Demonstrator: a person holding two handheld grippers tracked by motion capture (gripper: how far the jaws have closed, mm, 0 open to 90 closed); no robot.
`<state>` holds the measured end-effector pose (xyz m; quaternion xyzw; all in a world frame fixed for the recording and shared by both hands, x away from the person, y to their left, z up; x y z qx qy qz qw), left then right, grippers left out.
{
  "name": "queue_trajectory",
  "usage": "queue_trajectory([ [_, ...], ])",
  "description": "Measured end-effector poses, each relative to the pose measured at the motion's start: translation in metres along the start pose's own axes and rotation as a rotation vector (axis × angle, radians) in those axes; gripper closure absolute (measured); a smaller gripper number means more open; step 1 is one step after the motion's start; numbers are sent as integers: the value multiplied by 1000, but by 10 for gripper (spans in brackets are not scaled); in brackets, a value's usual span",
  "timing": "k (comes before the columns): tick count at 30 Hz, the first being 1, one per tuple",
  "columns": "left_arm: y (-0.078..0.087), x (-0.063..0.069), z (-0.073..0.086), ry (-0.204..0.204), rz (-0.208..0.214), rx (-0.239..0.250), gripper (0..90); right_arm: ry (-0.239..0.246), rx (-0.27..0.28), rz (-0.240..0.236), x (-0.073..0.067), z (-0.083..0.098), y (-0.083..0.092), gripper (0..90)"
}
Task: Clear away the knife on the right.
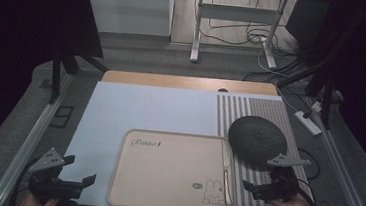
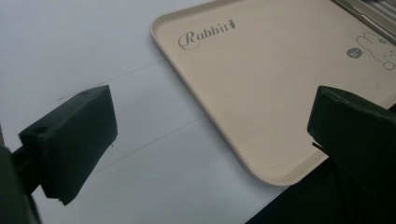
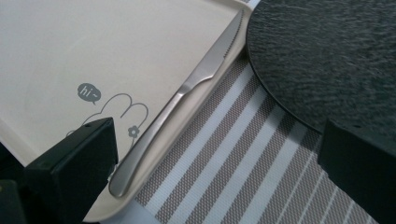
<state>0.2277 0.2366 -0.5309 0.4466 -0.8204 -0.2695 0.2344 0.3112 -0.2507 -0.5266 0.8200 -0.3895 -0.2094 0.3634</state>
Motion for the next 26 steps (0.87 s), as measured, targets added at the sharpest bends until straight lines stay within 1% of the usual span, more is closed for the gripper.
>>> queue_trajectory([
  [6,0,0,0,7,1,3,18,-24,16,8,2,9,10,0],
  [8,0,0,0,8,2,4,18,-26,14,7,2,12,12,0],
  [11,0,0,0,8,2,5,17,-24,33,11,1,12,17,0],
  [13,1,-1,0,10,3,8,17,-23,27,20,1,14,19,0],
  [17,1,-1,0,12,3,8,17,-26,34,34,2,17,25,0],
  [20,1,-1,1,13,3,8,17,-30,32,54,5,21,31,0],
  [23,1,-1,1,13,2,7,18,-46,37,69,8,25,38,0],
  [26,1,0,0,12,1,8,18,-58,48,70,10,27,40,0],
])
Point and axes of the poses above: each handheld gripper's, and its own axes: y roughly backward along the jaws, z roughly out of its underside, x roughly to its right, the point moved 10 cm from there along -y, roughly forward along the jaws, and after that the axes turned 1 degree about -x, right-handed, at the moved point
